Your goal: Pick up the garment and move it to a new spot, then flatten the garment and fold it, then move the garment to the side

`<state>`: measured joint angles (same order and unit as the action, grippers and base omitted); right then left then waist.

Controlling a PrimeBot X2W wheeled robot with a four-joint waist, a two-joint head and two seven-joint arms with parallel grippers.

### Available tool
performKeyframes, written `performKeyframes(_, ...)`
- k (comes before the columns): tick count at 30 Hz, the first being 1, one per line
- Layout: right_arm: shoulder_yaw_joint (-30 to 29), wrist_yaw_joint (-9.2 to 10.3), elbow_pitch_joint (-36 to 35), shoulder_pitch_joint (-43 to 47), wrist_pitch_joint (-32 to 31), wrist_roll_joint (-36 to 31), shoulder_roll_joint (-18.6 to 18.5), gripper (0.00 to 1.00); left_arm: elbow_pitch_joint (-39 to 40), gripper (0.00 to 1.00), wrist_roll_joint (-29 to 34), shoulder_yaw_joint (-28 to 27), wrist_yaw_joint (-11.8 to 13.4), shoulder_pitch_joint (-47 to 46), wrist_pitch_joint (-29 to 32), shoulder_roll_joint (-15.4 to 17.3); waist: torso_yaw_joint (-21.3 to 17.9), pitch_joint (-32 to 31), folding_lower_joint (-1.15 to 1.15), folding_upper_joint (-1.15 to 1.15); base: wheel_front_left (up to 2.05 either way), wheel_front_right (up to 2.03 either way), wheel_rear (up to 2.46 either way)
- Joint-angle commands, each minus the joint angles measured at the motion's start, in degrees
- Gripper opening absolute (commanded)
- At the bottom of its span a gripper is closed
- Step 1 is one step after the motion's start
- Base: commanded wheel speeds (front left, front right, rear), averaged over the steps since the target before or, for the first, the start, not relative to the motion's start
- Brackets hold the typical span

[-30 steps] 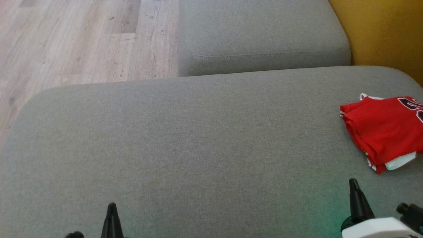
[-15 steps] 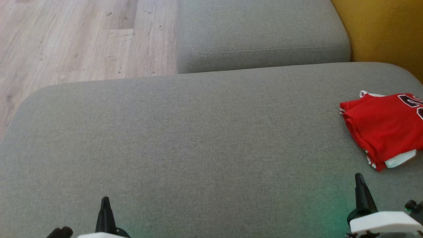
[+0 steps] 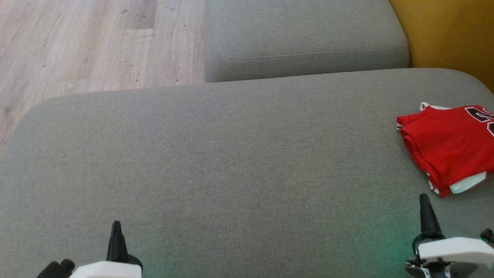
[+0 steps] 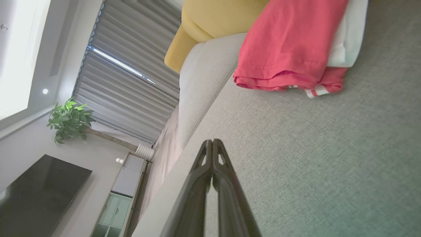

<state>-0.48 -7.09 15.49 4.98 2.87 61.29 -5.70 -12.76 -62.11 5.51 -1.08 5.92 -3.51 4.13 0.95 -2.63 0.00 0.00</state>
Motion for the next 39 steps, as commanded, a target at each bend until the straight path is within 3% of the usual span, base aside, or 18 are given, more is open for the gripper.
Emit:
performKeyframes(1, 0.19, -0.26, -1.78, -3.92, -0.53, 1.81, -0.10, 0.00, 1.43, 0.00, -1.63, -1.76, -0.51, -3.46, 0.43, 0.68, -0.03, 0.08, 0.00, 0.00, 0.00, 0.00, 0.00)
performKeyframes(39, -3.66, -0.37, -1.59, -9.65, -6.70, 26.21, 1.40, 0.00, -0.67, 0.00, -26.13, -8.12, -5.26, -10.27, 6.61, 0.51, -0.77, 2.28, 0.00, 0.00, 0.00, 0.00, 0.00)
